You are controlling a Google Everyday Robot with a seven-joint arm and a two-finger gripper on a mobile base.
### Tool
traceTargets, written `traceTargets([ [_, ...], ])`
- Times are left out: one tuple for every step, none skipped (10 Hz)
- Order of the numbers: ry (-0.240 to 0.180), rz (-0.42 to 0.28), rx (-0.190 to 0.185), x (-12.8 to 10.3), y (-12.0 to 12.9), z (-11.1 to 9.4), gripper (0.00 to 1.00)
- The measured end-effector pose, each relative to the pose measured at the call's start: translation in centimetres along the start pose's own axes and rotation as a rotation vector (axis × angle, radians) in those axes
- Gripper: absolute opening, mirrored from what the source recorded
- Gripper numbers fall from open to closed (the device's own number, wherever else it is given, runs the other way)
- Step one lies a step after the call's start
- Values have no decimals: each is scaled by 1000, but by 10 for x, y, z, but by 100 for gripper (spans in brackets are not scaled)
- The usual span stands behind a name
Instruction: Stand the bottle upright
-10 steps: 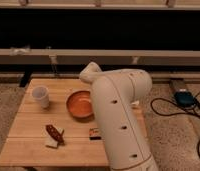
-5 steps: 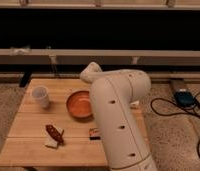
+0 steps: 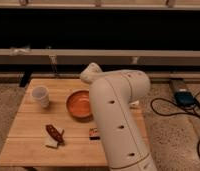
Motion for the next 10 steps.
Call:
traceTargets([
  [-4,0,2,-1,1,-2,41],
  [-8,0,5,-2,2,-5,31],
  [-15,-1,9,-3,3,-10,19],
  [-19,-2,12,-3,3,-13,9],
  [-23,-1,14,-3,4,-16,2],
  [-35,4,14,-4,5,-21,0],
  [-48,14,14,-2,4,-25,0],
  [-62,27,13,-1,4,-28,0],
  [-79,43,16,1,3,-34,0],
  [-91,52,20,1,3,-39,0],
])
